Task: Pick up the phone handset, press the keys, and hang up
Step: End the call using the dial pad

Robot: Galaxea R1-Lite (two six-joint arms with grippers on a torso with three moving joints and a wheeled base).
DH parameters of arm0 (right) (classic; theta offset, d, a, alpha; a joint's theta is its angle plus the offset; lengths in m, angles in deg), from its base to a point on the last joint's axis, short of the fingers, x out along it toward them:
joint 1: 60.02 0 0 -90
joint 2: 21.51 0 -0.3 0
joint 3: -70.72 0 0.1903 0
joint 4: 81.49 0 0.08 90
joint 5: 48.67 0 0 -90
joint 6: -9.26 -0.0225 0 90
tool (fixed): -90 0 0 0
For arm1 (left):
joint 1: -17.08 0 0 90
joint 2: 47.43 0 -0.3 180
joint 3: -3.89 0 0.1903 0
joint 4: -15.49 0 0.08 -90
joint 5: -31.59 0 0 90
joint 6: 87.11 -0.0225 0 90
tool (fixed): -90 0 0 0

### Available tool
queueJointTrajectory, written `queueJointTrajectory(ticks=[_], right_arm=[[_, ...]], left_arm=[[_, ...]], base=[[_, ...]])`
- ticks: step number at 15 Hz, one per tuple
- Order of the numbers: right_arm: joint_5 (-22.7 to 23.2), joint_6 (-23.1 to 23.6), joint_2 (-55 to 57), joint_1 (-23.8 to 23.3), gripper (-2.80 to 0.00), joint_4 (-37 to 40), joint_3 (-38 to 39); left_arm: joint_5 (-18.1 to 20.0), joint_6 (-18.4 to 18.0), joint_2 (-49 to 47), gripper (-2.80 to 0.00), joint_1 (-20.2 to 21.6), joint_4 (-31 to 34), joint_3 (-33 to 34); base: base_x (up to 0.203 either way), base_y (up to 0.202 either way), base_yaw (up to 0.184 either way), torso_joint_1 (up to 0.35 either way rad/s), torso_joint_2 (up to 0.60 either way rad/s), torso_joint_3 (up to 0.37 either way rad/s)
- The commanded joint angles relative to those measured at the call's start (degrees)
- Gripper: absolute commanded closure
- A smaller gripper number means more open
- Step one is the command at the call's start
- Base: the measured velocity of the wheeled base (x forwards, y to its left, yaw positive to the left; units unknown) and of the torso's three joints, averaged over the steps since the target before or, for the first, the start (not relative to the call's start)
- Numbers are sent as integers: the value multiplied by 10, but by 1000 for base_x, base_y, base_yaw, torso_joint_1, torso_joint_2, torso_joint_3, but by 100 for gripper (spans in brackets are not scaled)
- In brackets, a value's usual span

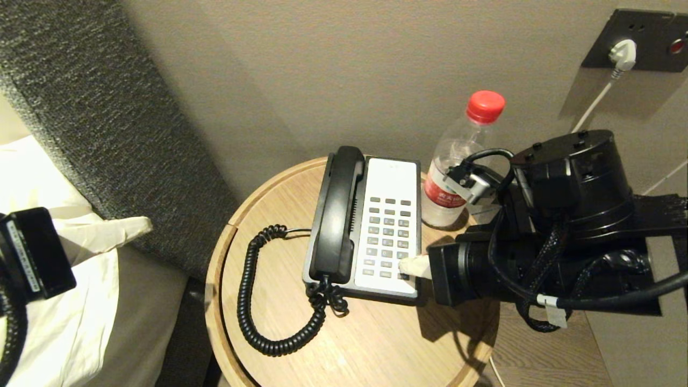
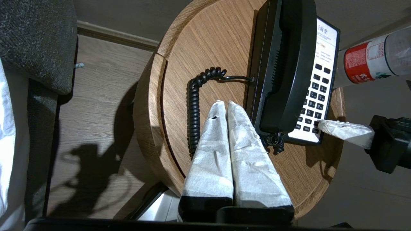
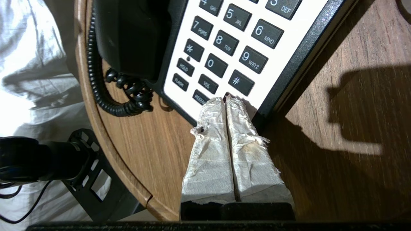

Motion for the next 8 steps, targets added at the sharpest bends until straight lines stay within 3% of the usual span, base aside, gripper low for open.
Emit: queueJointTrajectory(ticks=[1,6,8], right_arm=[[1,-1,-24,0,0,-1,6],[-2,-2,-54,-7,0,3,6],[-11,-1,-71,-33,0,2,6]], left_arm=[[-1,2,4,0,1,1,0],[-2,12,16,0,22,1,13],[-8,33,28,0,67,2,22]], base=[[0,0,0,0,0,0],[0,0,0,0,0,0],[0,0,0,0,0,0]])
